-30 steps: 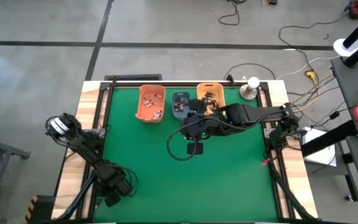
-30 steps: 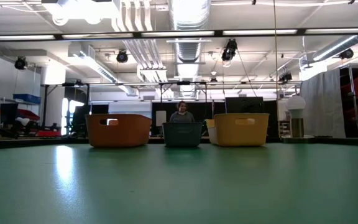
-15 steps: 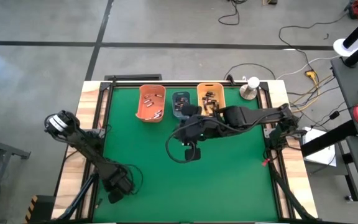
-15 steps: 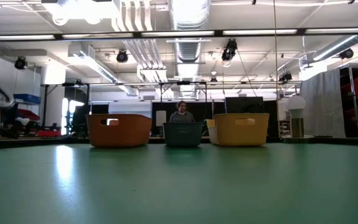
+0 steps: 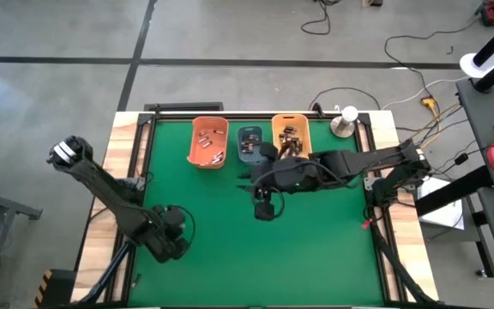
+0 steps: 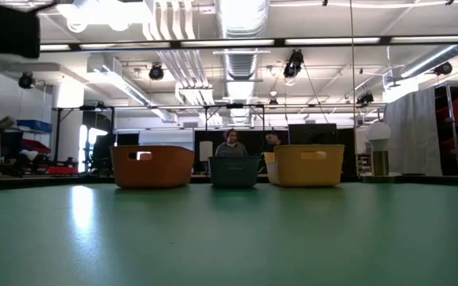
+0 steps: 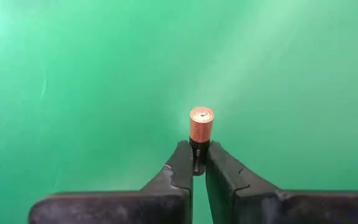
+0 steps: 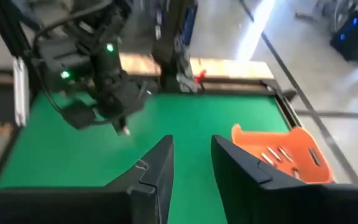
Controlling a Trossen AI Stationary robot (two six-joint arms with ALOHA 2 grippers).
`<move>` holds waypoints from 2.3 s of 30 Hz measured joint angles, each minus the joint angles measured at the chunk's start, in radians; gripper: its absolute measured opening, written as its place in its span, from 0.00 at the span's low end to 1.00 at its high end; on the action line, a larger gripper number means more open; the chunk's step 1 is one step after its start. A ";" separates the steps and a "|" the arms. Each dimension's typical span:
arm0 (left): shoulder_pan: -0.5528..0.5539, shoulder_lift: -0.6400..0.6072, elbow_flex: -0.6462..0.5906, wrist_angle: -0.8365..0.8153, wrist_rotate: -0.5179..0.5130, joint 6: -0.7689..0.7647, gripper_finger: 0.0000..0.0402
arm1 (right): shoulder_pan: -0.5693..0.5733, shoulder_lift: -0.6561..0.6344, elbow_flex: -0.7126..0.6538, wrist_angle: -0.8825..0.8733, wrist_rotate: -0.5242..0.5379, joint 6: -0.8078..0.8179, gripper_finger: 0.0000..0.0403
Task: Sort batteries
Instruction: Put the small black battery into the blue bin
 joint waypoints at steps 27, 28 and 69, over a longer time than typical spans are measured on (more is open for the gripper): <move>0.073 -0.075 0.608 0.082 -0.381 0.830 0.03 | 0.084 -0.001 -0.360 0.979 -0.146 0.093 0.44; 0.073 -0.066 0.631 0.081 -0.383 0.859 0.03 | 0.084 0.001 -0.360 0.983 -0.150 0.093 0.45; 0.097 0.032 0.789 0.055 -0.511 0.958 0.13 | 0.082 0.057 -0.359 1.043 -0.148 0.060 0.07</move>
